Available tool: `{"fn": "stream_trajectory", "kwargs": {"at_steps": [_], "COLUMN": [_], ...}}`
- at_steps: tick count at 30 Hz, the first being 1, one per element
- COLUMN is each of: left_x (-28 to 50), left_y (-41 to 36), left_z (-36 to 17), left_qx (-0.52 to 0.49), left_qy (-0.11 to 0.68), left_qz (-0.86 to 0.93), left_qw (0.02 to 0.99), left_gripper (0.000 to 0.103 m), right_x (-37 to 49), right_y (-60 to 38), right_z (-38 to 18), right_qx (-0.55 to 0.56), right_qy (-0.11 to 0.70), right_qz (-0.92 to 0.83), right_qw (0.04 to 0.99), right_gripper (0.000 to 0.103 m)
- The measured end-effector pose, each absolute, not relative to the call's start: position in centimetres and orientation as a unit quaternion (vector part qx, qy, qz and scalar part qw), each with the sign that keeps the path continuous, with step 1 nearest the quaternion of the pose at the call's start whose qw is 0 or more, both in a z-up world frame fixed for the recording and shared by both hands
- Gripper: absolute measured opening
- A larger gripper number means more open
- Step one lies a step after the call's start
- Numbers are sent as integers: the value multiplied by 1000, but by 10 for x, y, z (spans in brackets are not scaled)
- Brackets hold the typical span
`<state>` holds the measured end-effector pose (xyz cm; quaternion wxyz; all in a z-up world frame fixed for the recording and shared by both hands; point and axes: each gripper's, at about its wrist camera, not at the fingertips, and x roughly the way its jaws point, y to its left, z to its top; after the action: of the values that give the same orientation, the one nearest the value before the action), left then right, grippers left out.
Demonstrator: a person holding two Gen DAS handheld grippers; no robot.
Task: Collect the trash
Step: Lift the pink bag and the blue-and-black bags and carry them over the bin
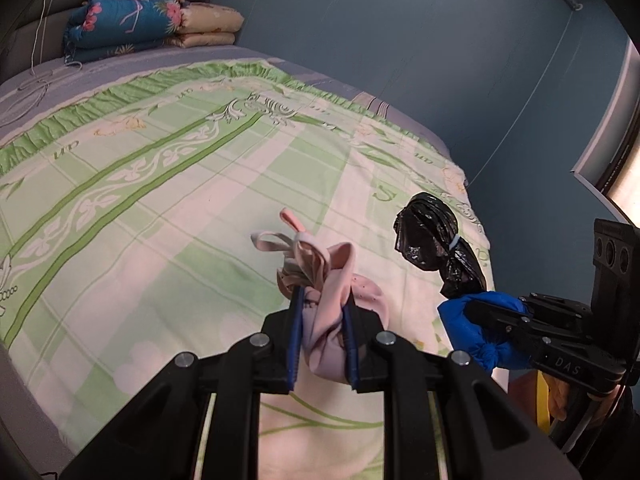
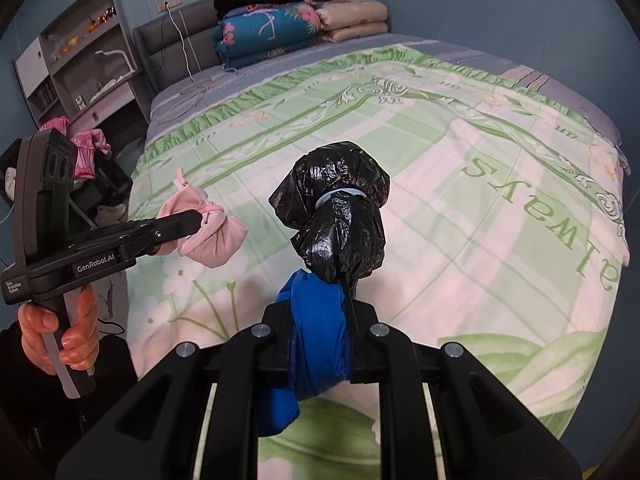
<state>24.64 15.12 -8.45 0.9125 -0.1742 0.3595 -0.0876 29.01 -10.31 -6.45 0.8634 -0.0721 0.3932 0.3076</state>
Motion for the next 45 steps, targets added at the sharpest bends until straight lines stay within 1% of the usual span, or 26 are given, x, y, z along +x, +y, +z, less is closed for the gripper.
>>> {"fn": "stream_trajectory", "kwargs": {"at_steps": [13, 23, 35, 45], "left_x": [181, 139, 102, 95], "left_y": [116, 65, 2, -46], "left_z": [-28, 10, 38, 51], "left_qx": [-140, -98, -40, -9], "left_qy": [306, 262, 222, 207], "left_qz": [-109, -153, -203, -240], "left_qw": [935, 948, 953, 948], "left_gripper": [17, 17, 17, 17], "right_x": [220, 167, 133, 105], "right_y": [-159, -204, -262, -315], "right_z": [-18, 5, 16, 23], "right_qx": [-30, -3, 50, 84], "right_qy": [345, 308, 273, 241], "right_qz": [290, 270, 234, 193], "right_qw": [892, 913, 932, 948], "right_gripper": [15, 15, 15, 15]}}
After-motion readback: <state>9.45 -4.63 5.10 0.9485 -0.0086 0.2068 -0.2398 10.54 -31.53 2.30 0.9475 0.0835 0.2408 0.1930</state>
